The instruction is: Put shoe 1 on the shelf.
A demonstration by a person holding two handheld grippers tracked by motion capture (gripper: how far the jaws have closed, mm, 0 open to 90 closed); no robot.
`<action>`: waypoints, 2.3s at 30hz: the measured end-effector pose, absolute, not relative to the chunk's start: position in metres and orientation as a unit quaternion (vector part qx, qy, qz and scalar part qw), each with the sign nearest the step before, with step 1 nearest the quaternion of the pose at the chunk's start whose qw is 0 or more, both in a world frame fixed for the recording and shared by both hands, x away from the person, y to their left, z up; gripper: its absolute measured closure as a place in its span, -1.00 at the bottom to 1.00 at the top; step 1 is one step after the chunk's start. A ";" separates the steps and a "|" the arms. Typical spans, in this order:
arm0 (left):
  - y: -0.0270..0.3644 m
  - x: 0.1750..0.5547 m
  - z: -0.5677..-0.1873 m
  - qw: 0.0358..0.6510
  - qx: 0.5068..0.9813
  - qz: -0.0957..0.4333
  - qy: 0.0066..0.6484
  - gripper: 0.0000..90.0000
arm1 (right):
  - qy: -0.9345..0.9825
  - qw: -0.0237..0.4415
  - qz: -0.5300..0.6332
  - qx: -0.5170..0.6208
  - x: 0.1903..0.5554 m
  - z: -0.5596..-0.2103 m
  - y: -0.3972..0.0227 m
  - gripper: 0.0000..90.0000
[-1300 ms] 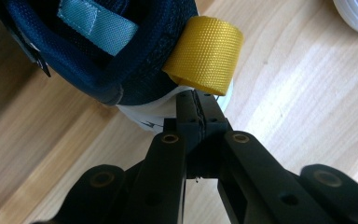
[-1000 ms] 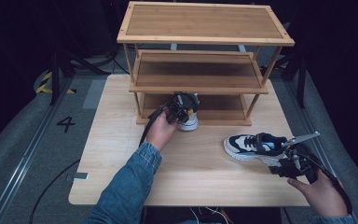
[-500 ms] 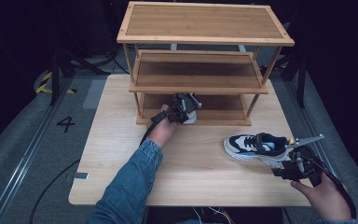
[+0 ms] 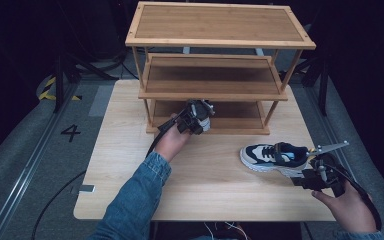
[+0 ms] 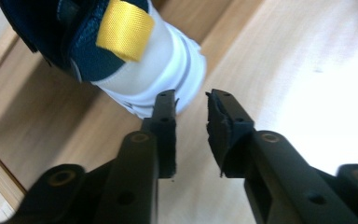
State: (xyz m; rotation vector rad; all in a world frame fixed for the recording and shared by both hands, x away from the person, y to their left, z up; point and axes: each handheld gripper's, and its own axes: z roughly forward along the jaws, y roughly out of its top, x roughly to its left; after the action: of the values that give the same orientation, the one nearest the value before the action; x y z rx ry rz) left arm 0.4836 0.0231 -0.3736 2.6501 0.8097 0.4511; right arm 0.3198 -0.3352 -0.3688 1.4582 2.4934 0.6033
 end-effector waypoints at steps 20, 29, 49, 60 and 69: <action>0.095 0.433 -0.343 0.215 0.905 0.093 0.355 -0.21 | 0.815 0.120 0.223 0.522 0.346 -0.352 -0.352 0.08; 0.132 0.416 -0.346 0.195 0.884 0.109 0.411 -0.29 | 0.800 0.132 0.241 0.533 0.360 -0.346 -0.368 0.07; 0.186 0.422 -0.378 0.128 0.849 0.088 0.505 -0.44 | 0.769 0.147 0.257 0.567 0.379 -0.353 -0.397 0.05; 0.185 0.424 -0.379 0.117 0.850 0.098 0.505 -0.43 | 0.776 0.119 0.242 0.570 0.375 -0.356 -0.401 0.51; 0.183 0.425 -0.378 0.117 0.854 0.102 0.496 -0.43 | 0.792 0.105 0.234 0.553 0.370 -0.355 -0.393 0.97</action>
State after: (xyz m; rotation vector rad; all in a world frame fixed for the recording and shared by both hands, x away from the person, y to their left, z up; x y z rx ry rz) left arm 0.4252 0.1831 -0.3776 2.5000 1.4522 0.2994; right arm 0.3703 -0.3928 -0.3548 1.6315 2.3356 0.6905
